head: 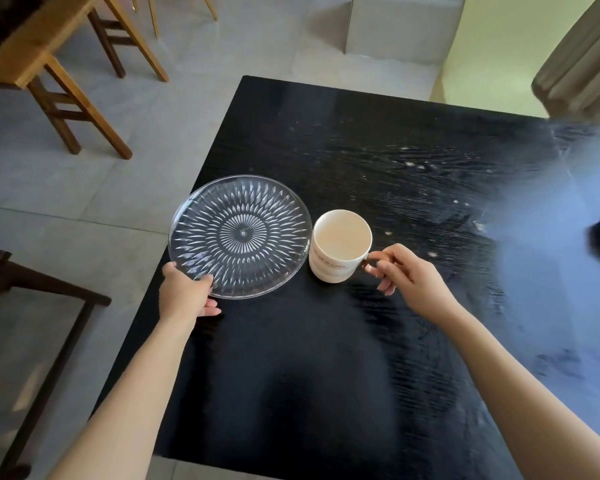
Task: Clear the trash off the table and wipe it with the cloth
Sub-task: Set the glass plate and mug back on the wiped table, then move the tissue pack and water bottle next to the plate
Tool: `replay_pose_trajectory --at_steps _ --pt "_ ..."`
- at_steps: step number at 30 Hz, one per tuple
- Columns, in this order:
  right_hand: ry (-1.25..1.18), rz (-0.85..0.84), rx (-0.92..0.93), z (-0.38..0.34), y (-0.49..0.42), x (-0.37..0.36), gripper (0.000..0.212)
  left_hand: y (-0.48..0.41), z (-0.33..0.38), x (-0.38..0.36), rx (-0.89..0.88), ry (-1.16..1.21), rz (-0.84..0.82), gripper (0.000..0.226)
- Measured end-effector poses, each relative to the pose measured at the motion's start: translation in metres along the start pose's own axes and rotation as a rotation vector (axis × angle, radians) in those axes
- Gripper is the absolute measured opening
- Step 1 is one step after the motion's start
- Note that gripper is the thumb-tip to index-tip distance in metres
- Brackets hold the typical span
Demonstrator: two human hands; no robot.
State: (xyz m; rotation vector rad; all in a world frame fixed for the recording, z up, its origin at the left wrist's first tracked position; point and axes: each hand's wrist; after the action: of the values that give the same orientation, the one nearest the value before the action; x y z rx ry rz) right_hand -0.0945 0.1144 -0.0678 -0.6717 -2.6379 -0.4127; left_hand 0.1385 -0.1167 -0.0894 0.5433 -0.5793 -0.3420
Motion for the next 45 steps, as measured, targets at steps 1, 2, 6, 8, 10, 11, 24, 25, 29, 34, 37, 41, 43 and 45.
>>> replay_pose_trajectory --at_steps 1,2,6,8,10,11,24,25,29,34,37,41,43,45 --pt "-0.001 -0.004 -0.005 0.000 0.003 -0.001 0.025 0.000 0.000 0.001 -0.002 -0.038 0.000 0.060" --pt "-0.004 -0.007 -0.011 0.001 0.006 -0.002 0.021 0.001 0.001 0.002 0.002 -0.067 -0.002 0.060" --pt "-0.040 -0.005 -0.023 0.001 0.009 -0.002 0.020 0.007 0.003 0.007 0.007 -0.188 0.010 0.050" --pt "-0.069 -0.001 -0.049 -0.001 0.009 0.000 0.020 0.017 0.006 0.011 0.003 -0.329 0.028 0.047" --pt "-0.055 -0.008 -0.089 -0.002 0.008 0.003 0.016 0.030 0.012 0.017 -0.013 -0.498 0.041 0.046" --pt "-0.034 -0.016 -0.119 -0.002 0.008 0.004 0.015 0.036 0.015 0.019 -0.025 -0.568 0.035 0.045" --pt "0.383 -0.328 -0.531 -0.051 0.039 0.097 0.048 0.157 0.155 -0.043 -0.616 -1.191 -0.504 0.043" --pt "0.409 -0.332 -0.551 -0.059 0.045 0.111 0.052 0.168 0.169 -0.050 -0.658 -1.224 -0.537 0.044" --pt "0.444 -0.285 -0.638 -0.084 0.082 0.167 0.066 0.212 0.214 -0.080 -0.813 -1.276 -0.655 0.048" --pt "0.360 -0.187 -0.787 -0.091 0.137 0.233 0.066 0.261 0.245 -0.136 -0.864 -1.358 -0.794 0.048" --pt "0.338 -0.066 -0.818 -0.078 0.169 0.277 0.062 0.294 0.258 -0.185 -0.903 -1.409 -0.865 0.050" --pt "0.283 0.010 -0.872 -0.049 0.202 0.335 0.062 0.337 0.269 -0.254 -0.925 -1.408 -0.909 0.052" --pt "0.287 0.026 -0.886 -0.034 0.215 0.362 0.061 0.354 0.272 -0.290 -0.929 -1.402 -0.921 0.052" --pt "0.273 0.041 -0.894 -0.019 0.227 0.385 0.056 0.367 0.272 -0.325 -0.931 -1.396 -0.944 0.050"
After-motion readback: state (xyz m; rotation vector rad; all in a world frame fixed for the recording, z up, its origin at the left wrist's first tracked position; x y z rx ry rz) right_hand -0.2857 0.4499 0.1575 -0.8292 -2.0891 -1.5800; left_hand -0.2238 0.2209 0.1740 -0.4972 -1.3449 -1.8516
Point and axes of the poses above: each hand's wrist, its own y-axis away from the middle knuckle, its own x-axis out of the back of the hand, z = x × y, and after that the axes turned 6 degrees about -z, right-handed
